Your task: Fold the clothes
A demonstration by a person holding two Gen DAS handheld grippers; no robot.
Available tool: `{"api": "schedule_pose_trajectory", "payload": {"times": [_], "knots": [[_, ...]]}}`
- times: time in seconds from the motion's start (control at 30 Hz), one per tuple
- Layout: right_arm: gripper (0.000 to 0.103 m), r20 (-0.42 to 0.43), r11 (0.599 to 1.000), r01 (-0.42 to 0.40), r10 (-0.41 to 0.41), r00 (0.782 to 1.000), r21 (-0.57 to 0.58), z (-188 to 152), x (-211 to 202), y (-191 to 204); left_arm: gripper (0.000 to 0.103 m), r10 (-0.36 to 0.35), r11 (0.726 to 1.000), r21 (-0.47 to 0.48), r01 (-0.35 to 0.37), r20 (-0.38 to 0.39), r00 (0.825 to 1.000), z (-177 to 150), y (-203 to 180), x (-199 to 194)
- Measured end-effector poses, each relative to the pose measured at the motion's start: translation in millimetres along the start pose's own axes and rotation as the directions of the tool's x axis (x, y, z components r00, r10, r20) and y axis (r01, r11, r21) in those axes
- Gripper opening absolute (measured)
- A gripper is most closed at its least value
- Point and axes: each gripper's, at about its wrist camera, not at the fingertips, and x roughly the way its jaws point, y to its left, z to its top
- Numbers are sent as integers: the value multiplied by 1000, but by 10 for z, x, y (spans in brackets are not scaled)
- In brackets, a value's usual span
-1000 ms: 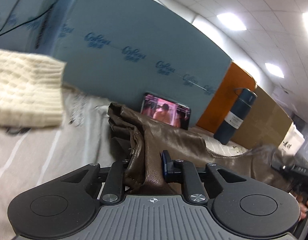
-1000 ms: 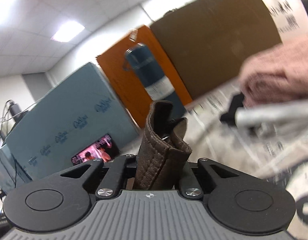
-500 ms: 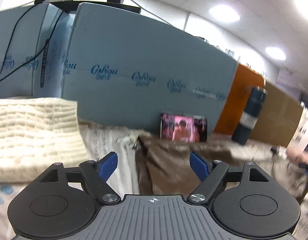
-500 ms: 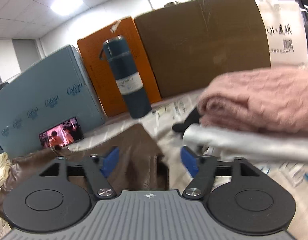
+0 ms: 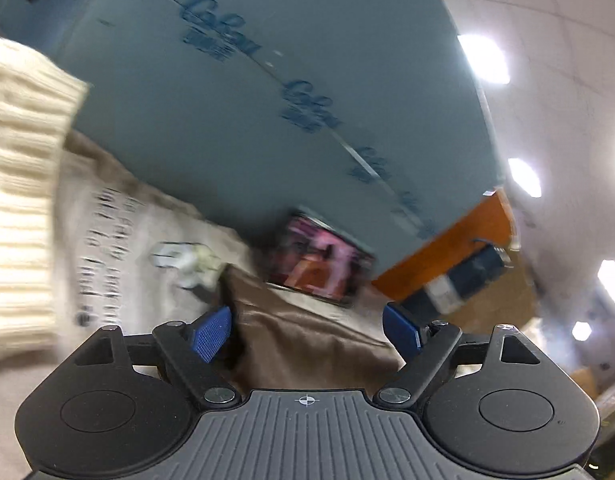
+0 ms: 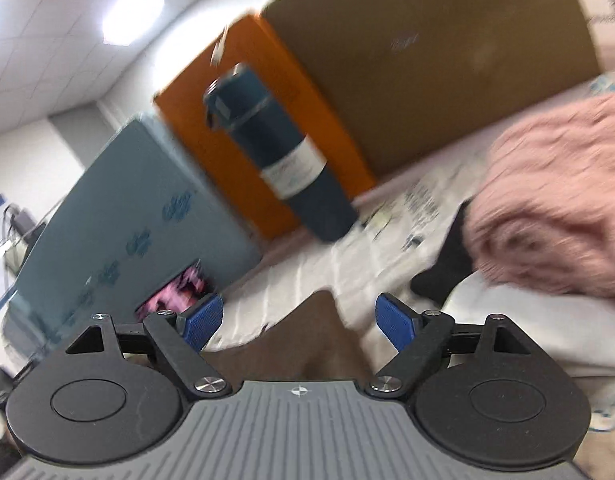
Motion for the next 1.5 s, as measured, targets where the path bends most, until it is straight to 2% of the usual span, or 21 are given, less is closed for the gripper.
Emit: {"api": "schedule_pose_trajectory", "payload": {"times": [0.07, 0.13, 0.2, 0.27, 0.37, 0.4, 0.47, 0.53, 0.57, 0.67, 0.7, 0.77, 0.87, 0.93, 1.0, 1.07, 1.2, 1.33, 1.4, 1.5], "knots": [[83, -30, 999, -39, 39, 999, -2, -19, 61, -6, 85, -31, 999, 25, 31, 4, 1000, -4, -28, -12], [83, -33, 997, -78, 78, 996, 15, -37, 76, -29, 85, -108, 994, 9, 108, 1, 994, 0, -16, -5], [82, -34, 996, -93, 93, 995, 17, -46, 91, -33, 86, -117, 993, -10, 117, -13, 993, 14, -17, 81], [81, -29, 994, -109, 110, 994, 22, -55, 102, -36, 86, -46, 999, 16, 47, -40, 998, 18, -38, 213], [79, -22, 992, -126, 127, 992, 26, -66, 80, -42, 84, -49, 998, 29, 51, -51, 997, -6, -60, 325], [78, -18, 991, -135, 136, 991, 24, -65, 61, -45, 82, -76, 997, 32, 77, -36, 996, -17, -79, 315], [77, -4, 985, -174, 174, 985, 11, -54, 13, -47, 66, -112, 992, 57, 112, -2, 994, -32, -138, 273], [76, 4, 977, -213, 213, 977, -22, -44, -22, -31, 35, -100, 989, 111, 97, 17, 995, -48, -214, 247], [75, 1, 975, -220, 220, 975, -41, -48, -20, -16, 32, -78, 987, 141, 75, 18, 997, -58, -251, 254], [66, -14, 967, -234, 234, 972, -104, -65, -9, 35, 18, -23, 977, 211, 19, 13, 1000, -121, -320, 323], [58, -31, 966, -220, 218, 975, -135, -81, 12, 70, 15, 4, 975, 224, -3, -1, 1000, -151, -333, 373], [53, -64, 959, -187, 178, 982, -211, -118, 58, 146, 10, 26, 971, 237, -21, -20, 999, -191, -342, 450], [41, -85, 939, -110, 87, 993, -326, -186, 134, 238, 4, 23, 964, 264, -21, -2, 1000, -217, -363, 388], [18, -73, 919, -64, 38, 997, -389, -223, 163, 275, 3, 9, 955, 295, -18, 33, 999, -229, -433, 276], [11, -47, 904, -61, 45, 998, -422, -255, 112, 281, 3, -8, 943, 334, -16, 70, 998, -250, -552, 161], [8, -18, 891, -71, 70, 997, -448, -280, 25, 312, 3, -37, 930, 369, -2, 100, 994, -281, -682, 42], [7, 46, 864, -106, 148, 988, -493, -330, -258, 436, 3, -122, 899, 437, 43, 155, 980, -371, -932, -235], [7, 94, 836, -140, 222, 970, -531, -397, -571, 537, 3, -207, 869, 486, 86, 200, 958, -499, -1120, -614], [7, 108, 829, -146, 240, 965, -539, -449, -719, 538, 3, -250, 861, 498, 107, 229, 941, -597, -1173, -834], [7, 130, 828, -155, 264, 956, -538, -544, -941, 502, 3, -315, 852, 508, 126, 306, 899, -832, -1198, -1156]]}}
